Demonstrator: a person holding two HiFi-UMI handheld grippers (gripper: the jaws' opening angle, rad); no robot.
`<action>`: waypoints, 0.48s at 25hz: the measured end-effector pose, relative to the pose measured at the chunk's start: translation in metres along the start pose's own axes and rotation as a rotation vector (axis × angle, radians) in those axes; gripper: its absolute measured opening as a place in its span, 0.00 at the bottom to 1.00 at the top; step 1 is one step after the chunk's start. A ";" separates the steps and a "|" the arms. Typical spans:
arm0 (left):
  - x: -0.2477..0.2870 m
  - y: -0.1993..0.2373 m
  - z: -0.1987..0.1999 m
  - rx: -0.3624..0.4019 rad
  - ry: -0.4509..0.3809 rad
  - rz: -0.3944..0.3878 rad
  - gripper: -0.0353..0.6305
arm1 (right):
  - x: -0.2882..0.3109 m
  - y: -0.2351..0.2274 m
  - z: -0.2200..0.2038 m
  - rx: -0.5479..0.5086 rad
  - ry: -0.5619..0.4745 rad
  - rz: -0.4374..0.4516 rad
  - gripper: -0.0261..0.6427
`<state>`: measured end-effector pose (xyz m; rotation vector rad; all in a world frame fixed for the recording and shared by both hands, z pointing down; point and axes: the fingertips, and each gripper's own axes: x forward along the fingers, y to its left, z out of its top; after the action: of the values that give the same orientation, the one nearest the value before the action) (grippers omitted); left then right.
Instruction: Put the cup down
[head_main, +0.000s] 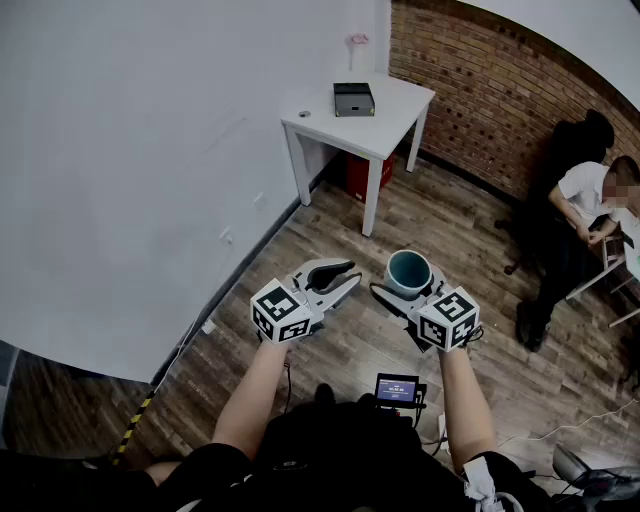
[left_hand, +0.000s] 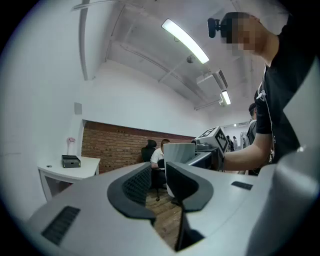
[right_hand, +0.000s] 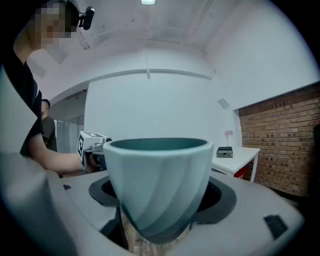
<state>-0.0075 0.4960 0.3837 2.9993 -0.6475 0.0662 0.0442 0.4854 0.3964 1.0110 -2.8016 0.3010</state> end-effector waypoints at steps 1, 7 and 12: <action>0.000 0.002 0.000 0.000 0.000 0.000 0.18 | 0.002 0.000 0.001 -0.001 -0.001 0.002 0.63; 0.000 0.007 0.000 -0.001 0.000 0.000 0.18 | 0.007 -0.002 0.003 -0.005 -0.001 0.009 0.63; -0.001 0.007 0.002 0.001 -0.001 0.003 0.18 | 0.007 0.001 0.004 -0.007 -0.005 0.017 0.63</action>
<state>-0.0112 0.4899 0.3822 2.9990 -0.6529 0.0645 0.0380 0.4804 0.3938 0.9884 -2.8154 0.2910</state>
